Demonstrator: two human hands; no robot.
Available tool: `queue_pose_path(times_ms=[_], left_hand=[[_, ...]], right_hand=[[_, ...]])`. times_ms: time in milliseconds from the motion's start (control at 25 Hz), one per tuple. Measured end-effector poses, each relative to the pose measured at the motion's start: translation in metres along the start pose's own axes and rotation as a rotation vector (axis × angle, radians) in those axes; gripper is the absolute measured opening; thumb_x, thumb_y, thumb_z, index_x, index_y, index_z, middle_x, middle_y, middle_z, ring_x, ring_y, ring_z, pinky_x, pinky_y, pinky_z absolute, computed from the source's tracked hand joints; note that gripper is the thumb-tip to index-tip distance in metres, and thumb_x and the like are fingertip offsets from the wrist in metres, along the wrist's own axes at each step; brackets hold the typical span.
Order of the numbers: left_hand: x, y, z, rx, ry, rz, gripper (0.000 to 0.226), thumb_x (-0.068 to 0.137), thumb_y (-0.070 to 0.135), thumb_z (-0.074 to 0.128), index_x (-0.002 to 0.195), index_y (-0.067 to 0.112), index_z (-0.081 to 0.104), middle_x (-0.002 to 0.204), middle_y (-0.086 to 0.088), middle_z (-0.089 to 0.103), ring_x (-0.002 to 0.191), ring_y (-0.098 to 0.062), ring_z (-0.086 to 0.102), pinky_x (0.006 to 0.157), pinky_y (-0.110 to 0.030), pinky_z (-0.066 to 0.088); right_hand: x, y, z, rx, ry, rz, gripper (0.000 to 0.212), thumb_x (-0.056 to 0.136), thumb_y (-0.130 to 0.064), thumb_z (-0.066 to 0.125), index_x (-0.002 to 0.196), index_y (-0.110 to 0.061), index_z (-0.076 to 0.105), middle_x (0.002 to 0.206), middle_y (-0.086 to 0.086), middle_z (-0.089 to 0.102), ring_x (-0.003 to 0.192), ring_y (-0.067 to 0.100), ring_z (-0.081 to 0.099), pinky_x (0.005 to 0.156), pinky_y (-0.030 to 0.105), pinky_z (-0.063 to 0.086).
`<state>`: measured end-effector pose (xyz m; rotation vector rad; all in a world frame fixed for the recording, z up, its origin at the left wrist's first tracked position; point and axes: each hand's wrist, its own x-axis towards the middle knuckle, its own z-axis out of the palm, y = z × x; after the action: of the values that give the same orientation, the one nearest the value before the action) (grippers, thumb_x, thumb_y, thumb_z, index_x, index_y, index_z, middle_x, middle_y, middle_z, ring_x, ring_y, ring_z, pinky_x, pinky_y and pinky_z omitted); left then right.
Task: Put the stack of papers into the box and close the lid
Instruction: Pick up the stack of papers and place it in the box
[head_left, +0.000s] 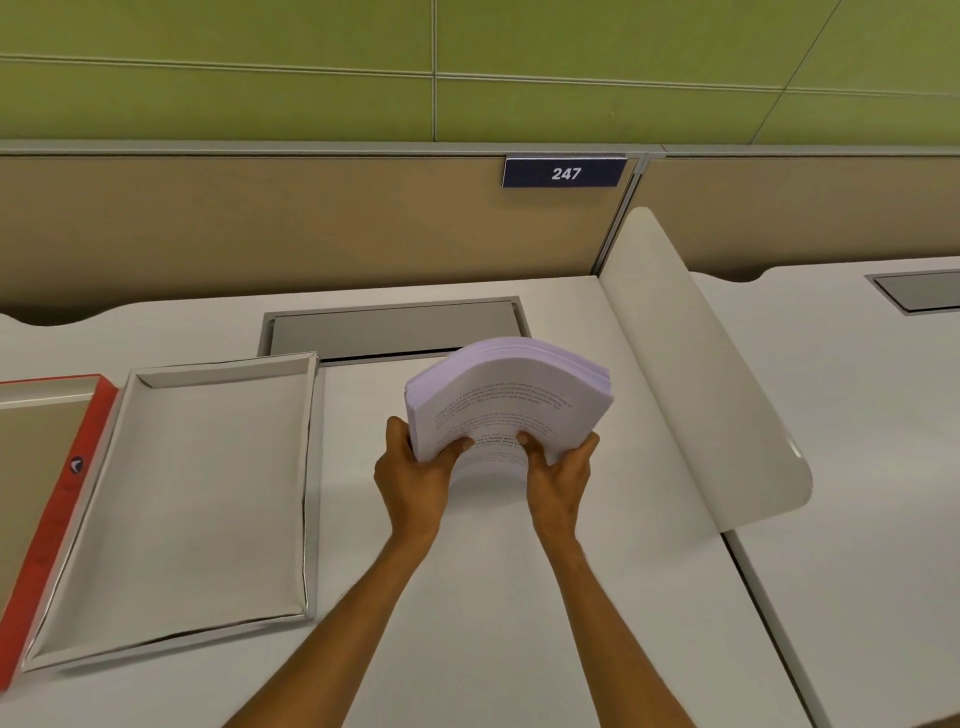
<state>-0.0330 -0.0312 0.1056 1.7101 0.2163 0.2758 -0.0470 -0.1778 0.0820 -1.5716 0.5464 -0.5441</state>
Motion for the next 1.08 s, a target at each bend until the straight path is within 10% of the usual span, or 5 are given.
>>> queue_pose_path(times_ms=[240, 480, 840, 1080], left_hand=[[0.007, -0.008, -0.004, -0.031, -0.067, -0.024, 0.069, 0.062, 0.037, 0.089, 0.100, 0.069, 0.042, 0.098, 0.029, 0.058, 0.089, 0.010, 0.064, 0.066, -0.003, 0.051], [0.021, -0.018, 0.000, -0.088, -0.108, -0.092, 0.070, 0.056, 0.037, 0.091, 0.116, 0.036, 0.055, 0.105, 0.014, 0.065, 0.097, -0.013, 0.065, 0.076, -0.011, 0.054], [0.047, 0.006, -0.005, 0.053, -0.105, -0.179, 0.042, 0.062, 0.038, 0.090, 0.092, 0.038, 0.061, 0.090, 0.019, 0.069, 0.079, -0.011, 0.071, 0.053, -0.013, 0.054], [0.074, 0.016, -0.027, 0.233, -0.160, -0.359, 0.048, 0.055, 0.036, 0.094, 0.092, 0.019, 0.068, 0.099, -0.005, 0.076, 0.083, -0.023, 0.072, 0.075, -0.039, 0.062]], right_hand=[[0.003, 0.003, -0.008, -0.045, -0.057, 0.017, 0.074, 0.070, -0.021, 0.086, 0.120, -0.046, 0.037, 0.106, -0.034, 0.056, 0.103, -0.011, 0.056, 0.075, 0.006, 0.052], [0.012, -0.004, -0.005, -0.072, -0.068, 0.045, 0.074, 0.065, -0.027, 0.089, 0.114, -0.056, 0.042, 0.103, -0.033, 0.059, 0.101, -0.008, 0.058, 0.080, 0.013, 0.056], [0.023, -0.042, 0.017, -0.232, -0.073, 0.086, 0.062, 0.067, -0.030, 0.087, 0.107, -0.025, 0.041, 0.098, -0.010, 0.060, 0.080, 0.007, 0.065, 0.051, 0.010, 0.052], [0.029, -0.062, 0.035, -0.543, -0.163, 0.183, 0.069, 0.066, -0.039, 0.087, 0.117, -0.012, 0.049, 0.110, 0.003, 0.064, 0.092, 0.021, 0.064, 0.067, 0.024, 0.049]])
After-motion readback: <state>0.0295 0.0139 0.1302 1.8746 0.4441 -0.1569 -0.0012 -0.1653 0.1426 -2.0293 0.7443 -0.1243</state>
